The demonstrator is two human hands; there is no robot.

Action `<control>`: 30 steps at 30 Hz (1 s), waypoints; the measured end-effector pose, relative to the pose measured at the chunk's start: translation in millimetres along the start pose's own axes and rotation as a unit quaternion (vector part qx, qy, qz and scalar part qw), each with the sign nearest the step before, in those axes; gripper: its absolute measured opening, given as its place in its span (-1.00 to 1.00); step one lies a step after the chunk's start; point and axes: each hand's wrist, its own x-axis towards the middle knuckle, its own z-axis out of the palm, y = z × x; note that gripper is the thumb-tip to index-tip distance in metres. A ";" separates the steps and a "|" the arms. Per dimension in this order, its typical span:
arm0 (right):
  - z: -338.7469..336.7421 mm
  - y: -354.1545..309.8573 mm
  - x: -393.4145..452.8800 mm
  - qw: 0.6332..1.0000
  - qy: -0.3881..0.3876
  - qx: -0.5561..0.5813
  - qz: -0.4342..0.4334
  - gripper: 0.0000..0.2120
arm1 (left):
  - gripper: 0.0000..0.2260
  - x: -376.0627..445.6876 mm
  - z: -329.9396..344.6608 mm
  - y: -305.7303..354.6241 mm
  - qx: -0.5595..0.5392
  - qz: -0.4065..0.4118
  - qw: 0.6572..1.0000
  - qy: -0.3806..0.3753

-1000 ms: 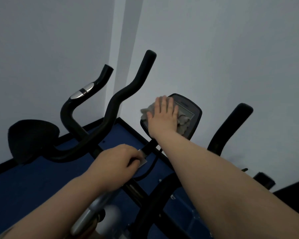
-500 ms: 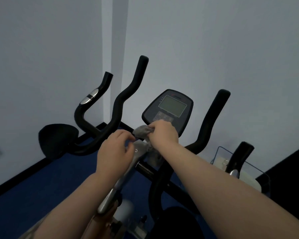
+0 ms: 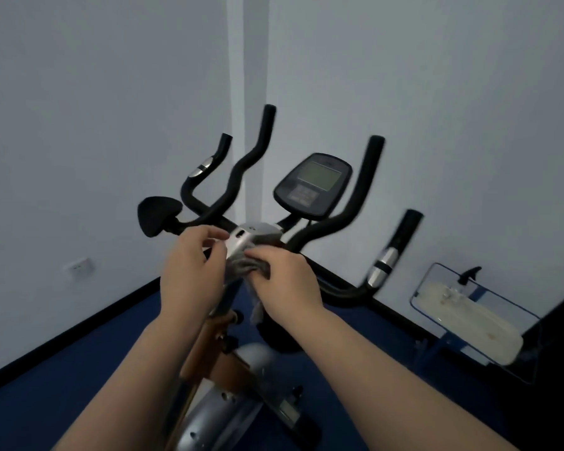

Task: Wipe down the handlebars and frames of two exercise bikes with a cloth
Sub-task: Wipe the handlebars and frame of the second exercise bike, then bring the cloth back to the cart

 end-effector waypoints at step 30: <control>-204.9 372.2 -248.1 0.869 0.089 -0.078 0.480 -0.90 | -0.82 -209.6 377.4 117.6 0.110 0.099 0.829 -0.540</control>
